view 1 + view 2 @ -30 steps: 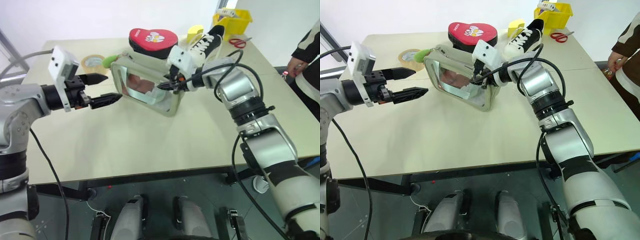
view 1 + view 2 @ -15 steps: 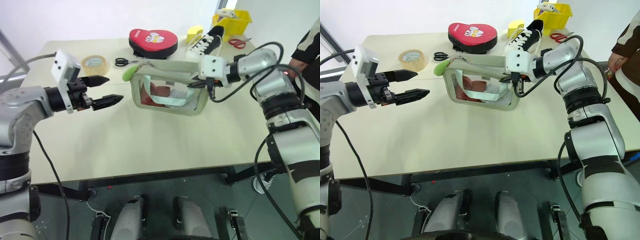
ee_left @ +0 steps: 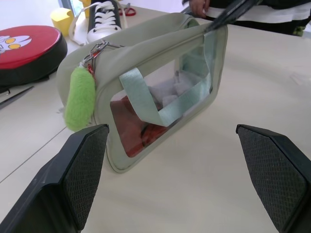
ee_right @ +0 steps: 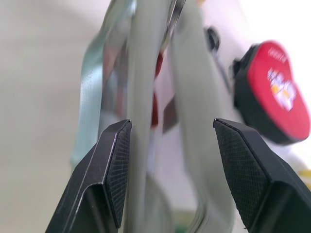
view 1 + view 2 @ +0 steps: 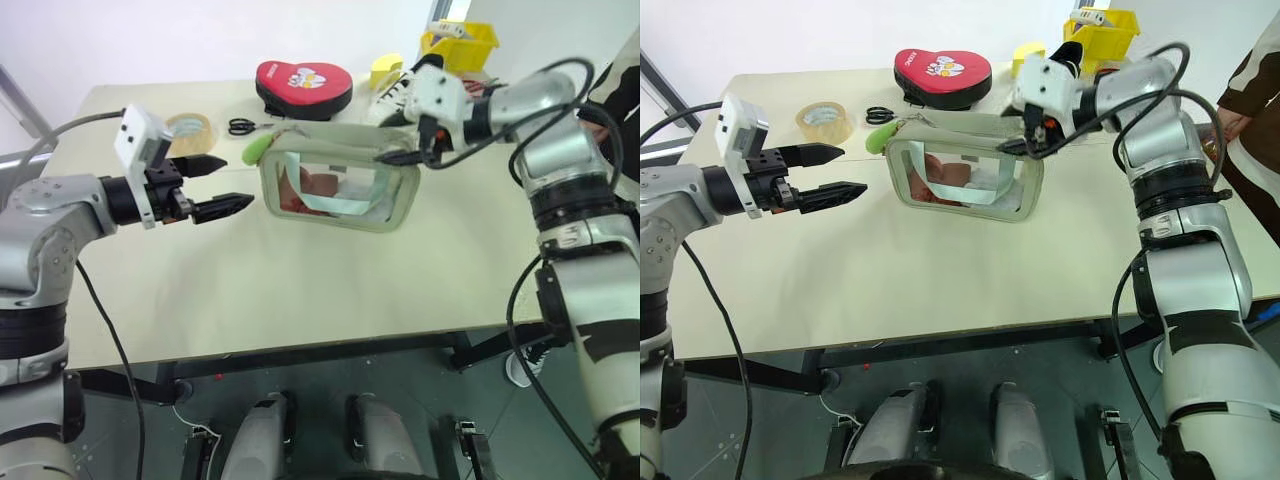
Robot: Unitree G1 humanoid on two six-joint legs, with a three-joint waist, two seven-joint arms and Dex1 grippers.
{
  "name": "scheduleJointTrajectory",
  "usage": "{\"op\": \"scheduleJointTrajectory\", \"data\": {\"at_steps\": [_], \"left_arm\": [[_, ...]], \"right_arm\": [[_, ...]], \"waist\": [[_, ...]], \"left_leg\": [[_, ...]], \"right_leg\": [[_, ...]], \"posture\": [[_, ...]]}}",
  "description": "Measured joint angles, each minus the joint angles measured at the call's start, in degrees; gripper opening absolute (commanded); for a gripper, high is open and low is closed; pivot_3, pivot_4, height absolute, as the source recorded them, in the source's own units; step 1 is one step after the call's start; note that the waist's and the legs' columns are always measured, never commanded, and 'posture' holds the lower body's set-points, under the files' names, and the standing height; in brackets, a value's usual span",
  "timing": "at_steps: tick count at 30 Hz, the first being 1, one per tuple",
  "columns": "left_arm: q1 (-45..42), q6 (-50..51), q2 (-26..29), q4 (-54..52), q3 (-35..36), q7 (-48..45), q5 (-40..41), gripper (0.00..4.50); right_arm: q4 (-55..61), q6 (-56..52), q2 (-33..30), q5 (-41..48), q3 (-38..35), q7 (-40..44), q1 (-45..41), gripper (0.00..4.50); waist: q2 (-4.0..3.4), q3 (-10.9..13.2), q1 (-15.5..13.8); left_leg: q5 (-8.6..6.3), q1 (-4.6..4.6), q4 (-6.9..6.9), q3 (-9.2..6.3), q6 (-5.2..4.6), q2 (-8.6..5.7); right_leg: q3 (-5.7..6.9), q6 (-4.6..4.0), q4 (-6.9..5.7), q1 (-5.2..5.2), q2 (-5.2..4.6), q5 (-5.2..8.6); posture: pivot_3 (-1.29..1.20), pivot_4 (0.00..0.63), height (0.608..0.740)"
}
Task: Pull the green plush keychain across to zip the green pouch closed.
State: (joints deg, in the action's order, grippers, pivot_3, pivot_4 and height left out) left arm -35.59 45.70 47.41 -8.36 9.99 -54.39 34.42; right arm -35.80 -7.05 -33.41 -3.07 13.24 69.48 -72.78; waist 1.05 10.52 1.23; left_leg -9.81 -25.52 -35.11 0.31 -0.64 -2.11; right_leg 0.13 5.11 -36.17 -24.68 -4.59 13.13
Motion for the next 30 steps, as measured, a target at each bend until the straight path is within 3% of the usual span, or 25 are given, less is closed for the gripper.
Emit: {"op": "scheduleJointTrajectory", "data": {"at_steps": [7,10,14,22,30], "left_arm": [[-1.42,-0.08,-0.06,0.74,-0.21,0.34,-0.09,4.50],[-1.17,-0.06,0.06,0.71,-0.17,0.42,-0.08,4.50],[-0.28,-0.01,0.46,0.20,-0.07,1.11,-0.03,4.50],[1.21,0.03,1.44,-0.90,0.61,2.14,0.07,4.50],[1.19,-1.30,2.65,0.59,1.64,2.13,-0.20,4.50]], "right_arm": [[-0.81,-2.84,7.91,-1.93,3.38,-4.36,0.76,2.76],[-2.79,-2.82,7.92,-2.40,3.48,-4.68,0.74,1.95],[-5.57,-1.91,7.94,-2.47,3.40,-4.85,0.73,0.03],[-5.16,0.80,8.08,-2.33,3.40,-2.77,0.70,0.03],[11.32,-4.40,8.74,0.28,3.63,0.74,5.37,0.03]], "waist": [[0.00,0.00,-0.48],[0.01,0.00,-0.43],[0.00,0.00,-0.08],[-0.01,0.01,0.03],[-0.02,0.01,-0.17]], "left_leg": [[-0.01,-0.05,-0.02,0.00,0.01,-0.06],[-0.01,-0.06,-0.02,0.00,0.02,-0.09],[-0.01,0.00,0.03,0.00,0.02,-0.05],[-0.01,0.00,0.04,0.00,0.02,-0.04],[-0.01,-0.02,0.08,0.00,0.02,-0.03]], "right_leg": [[0.02,0.00,0.03,0.02,-0.07,0.00],[0.02,0.00,0.08,0.03,-0.08,0.00],[0.02,0.00,0.02,0.01,-0.04,0.00],[0.02,0.00,0.02,0.00,-0.02,0.00],[0.03,0.02,0.02,-0.02,-0.02,-0.01]], "posture": [[0.00,0.150,0.740],[0.00,0.150,0.740],[0.00,0.150,0.740],[0.00,0.150,0.740],[0.00,0.150,0.740]]}}
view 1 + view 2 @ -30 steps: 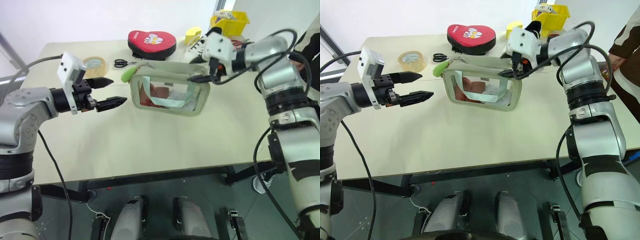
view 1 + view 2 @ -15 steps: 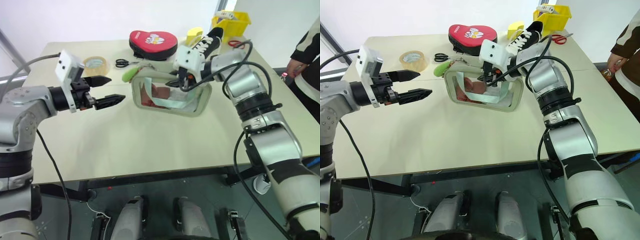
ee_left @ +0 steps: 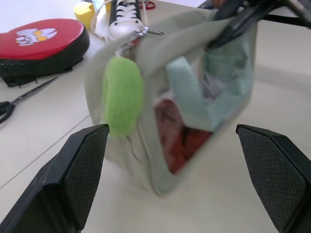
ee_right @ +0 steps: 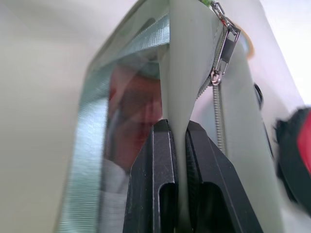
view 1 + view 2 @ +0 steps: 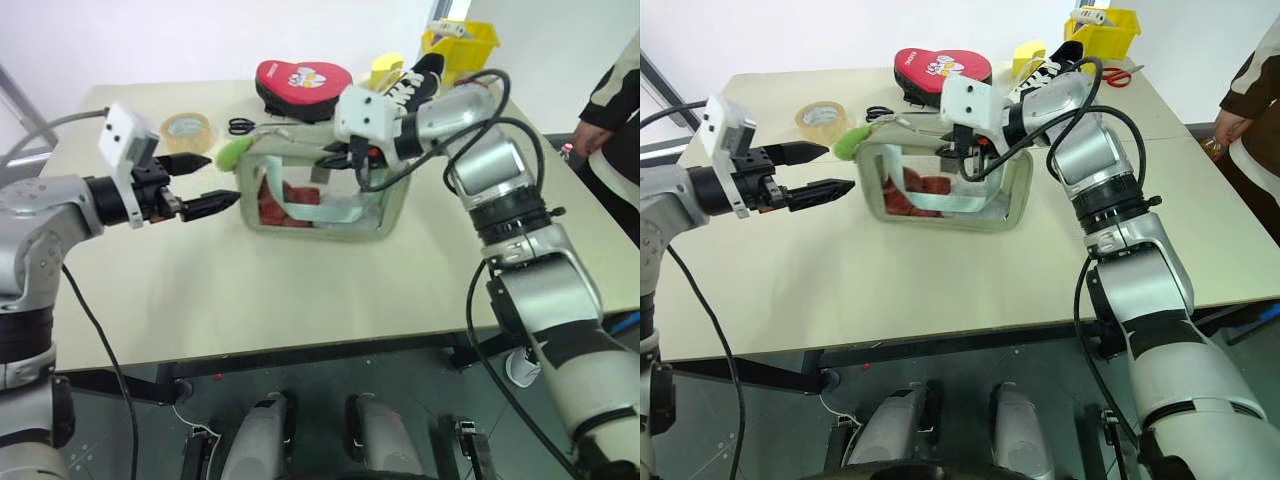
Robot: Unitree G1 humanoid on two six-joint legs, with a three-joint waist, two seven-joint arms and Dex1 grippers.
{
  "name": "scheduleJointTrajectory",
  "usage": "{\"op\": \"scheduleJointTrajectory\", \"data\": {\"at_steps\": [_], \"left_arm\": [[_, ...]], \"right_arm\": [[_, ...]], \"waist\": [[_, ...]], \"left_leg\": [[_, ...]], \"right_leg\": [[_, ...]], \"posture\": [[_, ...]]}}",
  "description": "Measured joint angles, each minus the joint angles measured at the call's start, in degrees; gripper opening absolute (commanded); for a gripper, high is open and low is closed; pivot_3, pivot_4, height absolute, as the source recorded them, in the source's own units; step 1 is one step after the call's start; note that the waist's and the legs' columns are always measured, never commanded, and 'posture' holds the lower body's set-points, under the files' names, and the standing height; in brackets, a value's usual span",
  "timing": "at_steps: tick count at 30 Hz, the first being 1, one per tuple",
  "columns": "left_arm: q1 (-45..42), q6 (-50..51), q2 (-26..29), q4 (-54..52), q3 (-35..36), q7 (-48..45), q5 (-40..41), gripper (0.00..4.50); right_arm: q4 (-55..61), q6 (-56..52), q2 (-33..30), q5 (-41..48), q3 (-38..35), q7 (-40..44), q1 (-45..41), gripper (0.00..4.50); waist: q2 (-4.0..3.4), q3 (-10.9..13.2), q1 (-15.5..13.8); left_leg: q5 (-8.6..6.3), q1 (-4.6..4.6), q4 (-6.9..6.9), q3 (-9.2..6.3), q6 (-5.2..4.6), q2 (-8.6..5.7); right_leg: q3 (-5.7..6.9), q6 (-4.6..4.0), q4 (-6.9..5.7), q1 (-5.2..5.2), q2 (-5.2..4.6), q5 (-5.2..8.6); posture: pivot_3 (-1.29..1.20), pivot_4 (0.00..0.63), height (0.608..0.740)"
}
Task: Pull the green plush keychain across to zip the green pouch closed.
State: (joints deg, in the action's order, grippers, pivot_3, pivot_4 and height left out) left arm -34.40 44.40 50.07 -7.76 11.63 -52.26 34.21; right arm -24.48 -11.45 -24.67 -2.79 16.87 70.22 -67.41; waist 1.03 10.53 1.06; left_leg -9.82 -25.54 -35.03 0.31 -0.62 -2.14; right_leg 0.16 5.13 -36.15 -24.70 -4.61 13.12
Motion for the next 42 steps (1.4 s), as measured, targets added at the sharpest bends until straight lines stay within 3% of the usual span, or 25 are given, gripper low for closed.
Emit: {"op": "scheduleJointTrajectory", "data": {"at_steps": [7,8,11,14,19,25,31,34,38,42], "left_arm": [[-0.12,-0.30,0.39,0.43,0.01,-0.03,0.08,4.50],[-0.11,-0.31,0.39,0.44,0.01,-0.04,0.09,4.50],[-0.15,-0.39,0.39,0.45,-0.12,-0.28,0.08,4.50],[-0.46,-1.07,0.57,0.99,-0.73,-1.34,0.00,4.50],[-0.48,-2.71,2.53,3.03,-1.85,-3.44,-1.79,4.50],[-0.16,-4.39,3.85,5.95,-2.09,-5.51,-3.94,4.50],[-2.52,-6.70,3.65,9.99,-5.25,-7.58,-6.48,4.50],[-3.71,-7.61,3.38,11.24,-6.32,-8.22,-7.44,4.50],[-4.07,-7.61,2.68,11.13,-6.81,-8.88,-7.54,4.50],[-4.04,-7.44,2.23,10.22,-7.81,-9.18,-7.54,4.50]], "right_arm": [[8.42,-5.88,0.69,0.09,1.45,-0.21,5.40,0.03],[10.18,-7.44,0.61,0.40,1.45,-0.04,6.12,0.75],[12.87,-10.26,0.51,1.50,1.50,0.71,6.74,1.95],[13.80,-11.47,-0.58,1.87,1.48,0.33,6.74,3.54],[21.69,-17.76,-7.56,4.50,-1.74,1.13,7.55,3.54],[36.94,-29.69,-18.33,10.32,-7.22,1.70,16.14,3.54],[39.91,-31.62,-20.41,12.03,-8.38,-1.77,20.41,3.54],[37.19,-29.52,-20.07,11.32,-7.60,-4.20,21.40,2.34],[35.03,-26.35,-19.53,10.40,-7.24,-6.64,21.41,0.17],[34.12,-24.63,-19.24,10.32,-6.91,-7.62,21.41,0.08]], "waist": [[0.01,-0.01,-0.05],[0.01,-0.01,-0.05],[0.01,-0.01,0.19],[0.01,0.00,0.06],[0.01,0.00,-0.45],[0.01,-0.01,-0.35],[0.01,-0.01,0.04],[0.01,-0.01,-0.05],[0.02,-0.01,-0.13],[0.02,-0.01,-0.19]], "left_leg": [[0.00,0.03,-0.07,0.00,0.01,-0.01],[0.00,0.03,-0.05,0.00,0.01,0.00],[0.00,0.03,-0.02,0.00,0.01,0.01],[-0.01,0.01,-0.01,0.00,0.01,0.01],[-0.02,-0.21,-0.02,0.00,0.00,-0.01],[-0.04,-0.31,0.03,0.00,-0.03,0.01],[-0.04,-0.31,0.01,0.01,-0.03,0.03],[-0.04,-0.43,0.02,0.02,-0.03,0.02],[-0.03,-0.89,-0.05,0.02,-0.05,0.01],[-0.03,-0.87,-0.09,0.02,-0.06,0.02]], "right_leg": [[-0.01,-0.04,0.02,0.05,-0.06,0.01],[-0.01,-0.04,0.01,0.04,-0.06,0.01],[-0.01,-0.04,0.01,0.00,-0.05,0.01],[-0.01,-0.05,0.02,-0.01,-0.06,0.01],[-0.01,-0.06,0.16,-0.10,-0.14,0.02],[-0.01,-0.12,0.19,-0.21,-0.18,0.05],[-0.01,-0.14,0.23,-0.21,-0.21,0.06],[0.00,-0.14,0.35,-0.26,-0.23,0.06],[0.01,-0.11,0.28,-0.69,-0.23,0.04],[0.03,-0.12,0.16,-0.69,-0.22,0.04]], "posture": [[0.00,0.150,0.740],[0.00,0.150,0.740],[0.00,0.150,0.740],[0.00,0.150,0.740],[0.00,0.150,0.740],[0.00,0.150,0.740],[0.00,0.150,0.740],[0.00,0.150,0.740],[0.00,0.150,0.740],[0.00,0.150,0.740]]}}
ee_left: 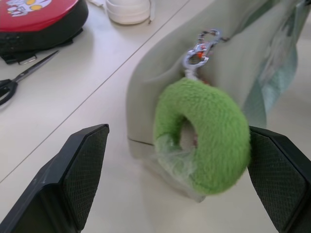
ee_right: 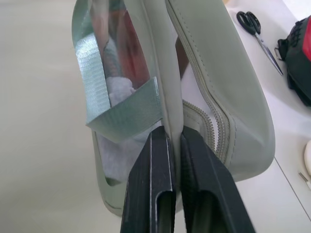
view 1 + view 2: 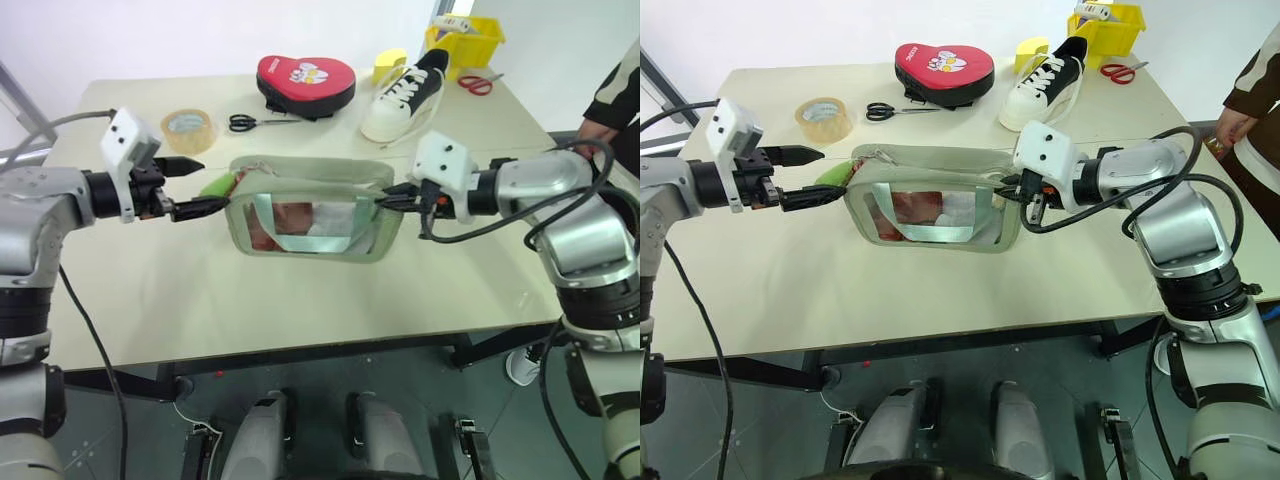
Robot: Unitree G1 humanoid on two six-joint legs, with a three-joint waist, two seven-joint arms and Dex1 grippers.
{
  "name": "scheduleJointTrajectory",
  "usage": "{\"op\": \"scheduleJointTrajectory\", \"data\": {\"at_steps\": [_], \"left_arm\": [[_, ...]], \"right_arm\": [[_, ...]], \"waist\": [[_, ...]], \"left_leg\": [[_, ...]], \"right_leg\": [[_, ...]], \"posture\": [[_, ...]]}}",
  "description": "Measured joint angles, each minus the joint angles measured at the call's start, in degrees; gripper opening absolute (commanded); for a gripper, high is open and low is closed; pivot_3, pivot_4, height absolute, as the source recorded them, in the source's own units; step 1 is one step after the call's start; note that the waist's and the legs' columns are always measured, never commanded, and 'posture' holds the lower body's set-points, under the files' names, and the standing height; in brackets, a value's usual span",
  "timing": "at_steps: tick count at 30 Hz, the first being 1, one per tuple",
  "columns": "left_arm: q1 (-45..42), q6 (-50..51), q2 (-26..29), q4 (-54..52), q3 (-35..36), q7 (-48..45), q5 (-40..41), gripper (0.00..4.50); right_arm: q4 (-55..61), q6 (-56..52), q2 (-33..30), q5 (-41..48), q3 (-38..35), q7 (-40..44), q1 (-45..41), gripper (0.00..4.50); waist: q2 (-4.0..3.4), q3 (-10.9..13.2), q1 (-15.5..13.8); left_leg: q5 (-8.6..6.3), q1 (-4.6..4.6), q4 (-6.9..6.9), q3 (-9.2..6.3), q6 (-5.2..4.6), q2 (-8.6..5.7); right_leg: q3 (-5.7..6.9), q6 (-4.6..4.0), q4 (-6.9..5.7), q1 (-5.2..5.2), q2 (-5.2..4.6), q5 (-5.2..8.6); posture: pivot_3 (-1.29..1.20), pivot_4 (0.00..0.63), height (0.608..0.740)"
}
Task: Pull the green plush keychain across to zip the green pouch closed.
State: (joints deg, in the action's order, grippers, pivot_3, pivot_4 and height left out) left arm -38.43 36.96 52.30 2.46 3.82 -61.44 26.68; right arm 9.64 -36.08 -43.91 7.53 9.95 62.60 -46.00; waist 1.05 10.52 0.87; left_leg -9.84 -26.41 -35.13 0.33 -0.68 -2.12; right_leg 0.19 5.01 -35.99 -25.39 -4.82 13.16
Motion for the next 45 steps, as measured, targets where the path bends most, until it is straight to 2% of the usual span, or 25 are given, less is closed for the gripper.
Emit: {"op": "scheduleJointTrajectory", "data": {"at_steps": [2,5,11,12,13,17,24,31,34,38,45], "left_arm": [[0.04,0.02,-0.09,-0.45,-0.21,-0.13,0.01,4.50],[0.11,-0.04,-0.09,-0.92,-0.22,-0.28,-0.06,3.72],[0.15,-0.24,-0.03,-0.82,-0.22,-0.23,-1.04,0.48],[0.11,-0.24,0.08,-0.82,-0.21,-0.38,-1.10,0.15],[-0.01,-0.22,0.22,-0.82,-0.22,-0.56,-1.11,0.02],[-2.61,0.43,0.26,-0.49,-0.22,-0.66,-1.03,0.02],[-12.02,4.23,-5.23,-3.37,-0.94,0.56,2.10,0.02],[-9.31,1.30,-8.63,-7.28,-8.03,0.32,-1.13,0.02],[-9.33,-0.15,-8.53,-7.17,-8.15,0.37,-2.28,1.05],[-9.57,-1.31,-7.21,-6.09,-8.13,0.20,-3.64,2.95],[-9.09,-1.13,-0.69,-6.27,-6.14,-2.14,-3.59,2.95]], "right_arm": [[-0.16,0.43,0.00,-0.01,0.34,-0.11,0.00,0.08],[-0.41,1.14,-0.07,-0.05,0.50,-0.22,0.00,0.00],[-0.42,1.65,-0.12,-0.07,0.62,-0.26,0.01,0.00],[-0.42,1.65,-0.12,-0.07,0.65,-0.26,0.01,0.00],[-0.42,1.65,-0.12,-0.07,0.67,-0.26,0.01,0.00],[-0.57,1.66,-0.13,-0.09,0.70,-0.29,0.01,0.00],[-1.22,2.32,0.54,-0.48,1.09,-0.57,-0.16,0.00],[-2.69,2.75,1.61,-0.69,1.59,-0.94,-0.86,0.00],[-2.77,2.75,1.62,-0.77,1.68,-0.95,-1.00,0.00],[-3.06,2.75,1.72,-0.82,1.83,-0.96,-1.21,0.00],[-3.30,2.79,1.82,-0.96,2.01,-0.96,-1.44,0.00]], "waist": [[0.00,0.00,0.11],[0.00,0.00,0.13],[0.00,0.00,0.10],[0.00,0.00,0.10],[0.00,0.00,0.09],[0.01,0.00,-0.03],[0.02,-0.01,0.10],[0.02,-0.01,0.21],[0.02,-0.01,0.13],[0.02,-0.01,0.13],[0.02,-0.01,0.20]], "left_leg": [[0.00,0.02,-0.05,0.00,0.00,0.00],[0.00,0.05,-0.10,0.00,0.00,0.00],[0.07,0.04,-0.11,0.00,-0.11,0.00],[0.07,0.04,-0.11,0.00,-0.11,0.00],[0.07,0.04,-0.11,0.00,-0.11,0.00],[0.07,0.04,-0.17,0.00,-0.11,0.00],[0.10,0.07,-0.32,0.00,-0.16,0.01],[0.13,0.20,-0.37,0.00,-0.20,0.09],[0.13,0.20,-0.39,0.00,-0.20,0.09],[0.13,0.20,-0.42,0.00,-0.20,0.10],[0.12,0.20,-0.43,0.00,-0.20,0.10]], "right_leg": [[0.00,-0.01,-0.03,0.02,0.00,0.00],[0.00,-0.02,-0.03,0.07,0.00,-0.01],[0.01,-0.02,-0.04,0.06,0.04,-0.01],[0.01,-0.02,-0.04,0.06,0.04,-0.01],[0.01,-0.02,-0.04,0.06,0.04,-0.01],[0.03,-0.02,-0.07,0.08,0.04,-0.01],[0.05,0.00,-0.10,0.20,0.11,-0.02],[0.04,0.00,-0.23,0.29,0.26,-0.02],[0.05,0.00,-0.22,0.30,0.26,-0.02],[0.05,0.00,-0.22,0.31,0.27,-0.02],[0.05,0.00,-0.22,0.31,0.26,-0.02]], "posture": [[0.00,0.150,0.740],[0.00,0.150,0.740],[0.00,0.150,0.740],[0.00,0.150,0.740],[0.00,0.150,0.740],[0.00,0.150,0.740],[0.00,0.150,0.740],[0.00,0.150,0.740],[0.00,0.150,0.740],[0.00,0.150,0.740],[0.00,0.150,0.740]]}}
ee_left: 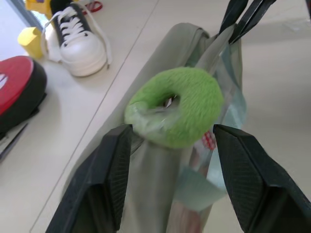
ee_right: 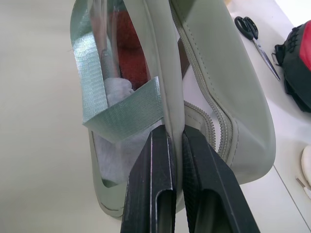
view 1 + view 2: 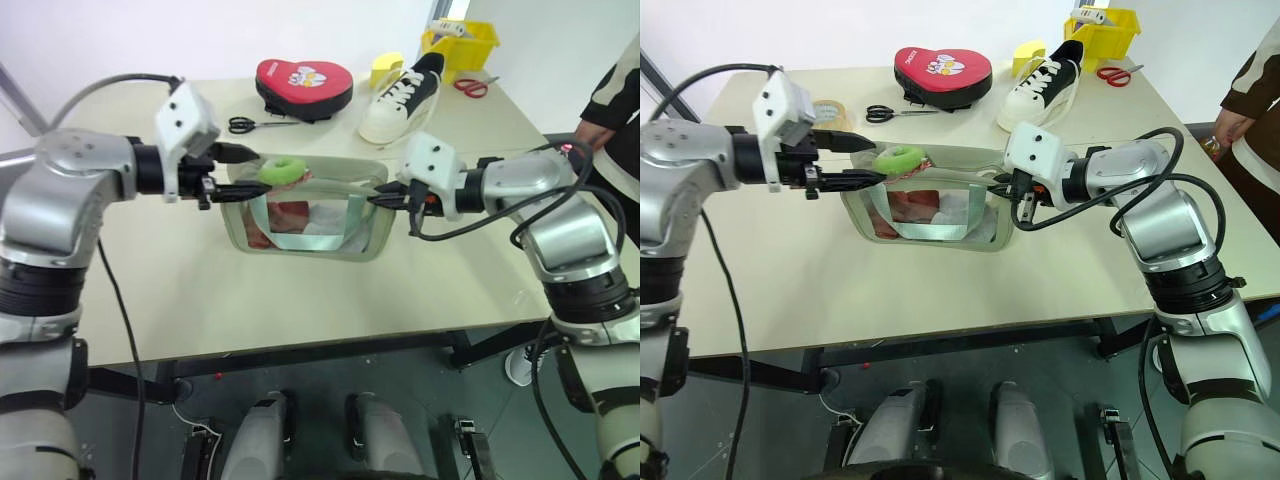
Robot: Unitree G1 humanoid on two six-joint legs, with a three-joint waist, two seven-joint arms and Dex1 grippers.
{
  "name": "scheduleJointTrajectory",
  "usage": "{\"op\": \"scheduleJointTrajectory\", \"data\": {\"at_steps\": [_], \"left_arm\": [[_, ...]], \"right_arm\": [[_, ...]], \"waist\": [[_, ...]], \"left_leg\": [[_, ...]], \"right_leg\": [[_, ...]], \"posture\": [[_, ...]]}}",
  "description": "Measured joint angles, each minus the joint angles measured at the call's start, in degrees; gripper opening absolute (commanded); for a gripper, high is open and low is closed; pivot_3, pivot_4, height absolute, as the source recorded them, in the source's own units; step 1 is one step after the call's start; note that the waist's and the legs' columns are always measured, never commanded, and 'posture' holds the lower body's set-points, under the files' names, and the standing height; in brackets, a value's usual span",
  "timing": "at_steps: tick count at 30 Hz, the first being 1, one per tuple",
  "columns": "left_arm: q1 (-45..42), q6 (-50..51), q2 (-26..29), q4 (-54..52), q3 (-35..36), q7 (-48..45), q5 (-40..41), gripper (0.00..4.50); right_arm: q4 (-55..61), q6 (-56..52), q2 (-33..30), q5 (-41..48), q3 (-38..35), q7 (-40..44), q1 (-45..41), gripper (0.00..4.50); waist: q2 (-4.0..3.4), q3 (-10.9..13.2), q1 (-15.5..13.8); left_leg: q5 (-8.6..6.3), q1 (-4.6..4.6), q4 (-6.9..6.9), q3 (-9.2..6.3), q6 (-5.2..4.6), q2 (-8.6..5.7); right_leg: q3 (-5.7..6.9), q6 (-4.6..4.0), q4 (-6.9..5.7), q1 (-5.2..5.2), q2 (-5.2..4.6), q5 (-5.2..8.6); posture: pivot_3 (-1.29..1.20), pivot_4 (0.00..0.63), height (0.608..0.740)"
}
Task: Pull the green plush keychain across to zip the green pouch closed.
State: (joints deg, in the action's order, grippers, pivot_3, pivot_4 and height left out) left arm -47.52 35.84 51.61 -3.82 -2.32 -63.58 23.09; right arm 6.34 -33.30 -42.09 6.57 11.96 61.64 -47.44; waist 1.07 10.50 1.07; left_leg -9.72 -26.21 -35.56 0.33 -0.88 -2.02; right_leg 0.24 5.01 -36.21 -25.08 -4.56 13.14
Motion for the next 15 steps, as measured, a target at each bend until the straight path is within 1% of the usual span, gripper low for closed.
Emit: {"op": "scheduleJointTrajectory", "data": {"at_steps": [3,7,10,13,14,15], "left_arm": [[3.71,-0.42,3.17,-0.29,2.18,-0.07,-0.16,2.95],[10.02,-1.50,3.61,-0.52,2.74,0.34,-1.50,2.95],[11.40,-4.14,2.55,-0.70,1.03,1.68,-4.08,2.95],[11.33,-6.16,-2.84,0.80,0.55,5.34,-6.05,2.95],[11.34,-6.31,-3.58,1.22,0.17,5.88,-6.31,2.44],[11.34,-6.32,-3.64,1.37,0.15,5.99,-6.32,2.06]], "right_arm": [[-0.01,0.08,0.02,0.00,0.05,0.04,-0.04,0.00],[-0.03,0.04,-0.01,-0.04,0.04,0.04,-0.04,0.00],[-0.03,0.02,-0.01,-0.05,0.05,0.08,-0.04,0.00],[-0.03,-0.01,0.04,-0.07,0.28,0.44,-0.29,0.00],[-0.03,0.00,0.04,-0.05,0.47,0.59,-0.42,0.00],[-0.02,0.01,0.04,-0.02,0.62,0.68,-0.53,0.00]], "waist": [[-0.01,0.00,0.10],[-0.01,-0.01,-0.22],[0.00,-0.01,-0.30],[0.00,-0.02,-0.42],[0.00,-0.02,-0.35],[0.00,-0.02,-0.09]], "left_leg": [[0.00,0.02,0.01,0.00,0.00,0.00],[-0.02,0.01,0.00,0.00,0.02,0.00],[-0.06,0.00,0.00,0.00,0.10,0.00],[-0.06,-0.01,-0.01,0.00,0.10,0.00],[-0.05,-0.02,-0.02,0.00,0.08,0.00],[-0.03,-0.05,-0.01,0.00,0.04,0.00]], "right_leg": [[-0.01,-0.01,0.00,0.00,-0.01,0.00],[-0.01,-0.01,0.01,0.02,-0.07,0.00],[-0.01,-0.02,0.05,0.02,-0.10,0.00],[-0.01,-0.03,0.05,0.03,-0.11,-0.01],[-0.01,-0.03,0.05,0.01,-0.11,-0.01],[-0.02,-0.02,0.05,-0.04,-0.11,-0.01]], "posture": [[0.00,0.150,0.740],[0.00,0.150,0.740],[0.00,0.150,0.740],[0.00,0.150,0.740],[0.00,0.150,0.740],[0.00,0.150,0.740]]}}
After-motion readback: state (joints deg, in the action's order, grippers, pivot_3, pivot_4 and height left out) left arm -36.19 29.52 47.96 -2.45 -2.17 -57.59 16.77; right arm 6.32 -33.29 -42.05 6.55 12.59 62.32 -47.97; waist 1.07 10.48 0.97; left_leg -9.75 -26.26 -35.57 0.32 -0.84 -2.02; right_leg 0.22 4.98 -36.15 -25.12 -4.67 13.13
